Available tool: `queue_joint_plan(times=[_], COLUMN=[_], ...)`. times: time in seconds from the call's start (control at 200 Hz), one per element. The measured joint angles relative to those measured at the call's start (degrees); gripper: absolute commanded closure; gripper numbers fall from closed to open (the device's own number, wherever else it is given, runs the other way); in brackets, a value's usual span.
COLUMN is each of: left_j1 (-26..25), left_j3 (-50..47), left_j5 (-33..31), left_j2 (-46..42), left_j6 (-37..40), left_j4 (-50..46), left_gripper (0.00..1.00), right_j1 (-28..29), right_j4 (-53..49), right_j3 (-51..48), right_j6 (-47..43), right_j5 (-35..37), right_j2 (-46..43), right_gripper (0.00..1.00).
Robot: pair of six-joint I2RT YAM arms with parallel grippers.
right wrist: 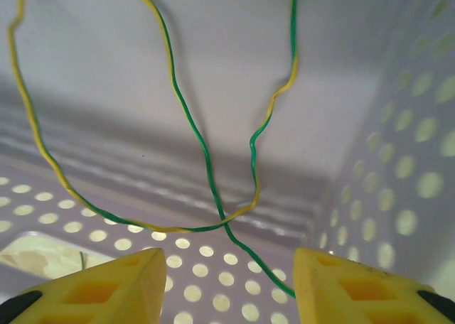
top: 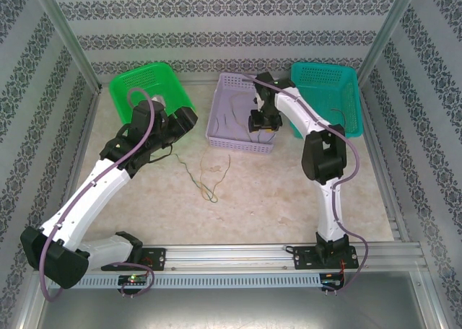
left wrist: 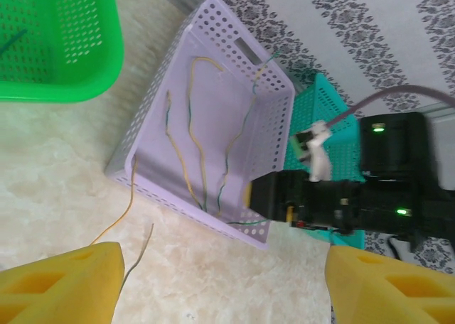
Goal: Untangle the cables
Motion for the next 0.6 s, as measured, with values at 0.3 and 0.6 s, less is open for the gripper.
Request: queue_joint_plan(times=[0.3, 0.6], left_j1=[2.5, 4.2], left_j3=[-0.2, -14.1], left_j5=[-2.2, 7.8], left_j2=[3.3, 11.3], left_j6=[-4.2, -0.8], left_j4=[-15.6, -16.0], left_gripper=[0.38, 0.45], right_j1=[0.8, 14.3], right_j4=[4.8, 18.7], right_j3=[-5.9, -37.2], right_j6=[1.1, 6.0], right_j5=[2.5, -1.0], right_j2=[-14.3, -34.6], right_gripper=[0.59, 0.56])
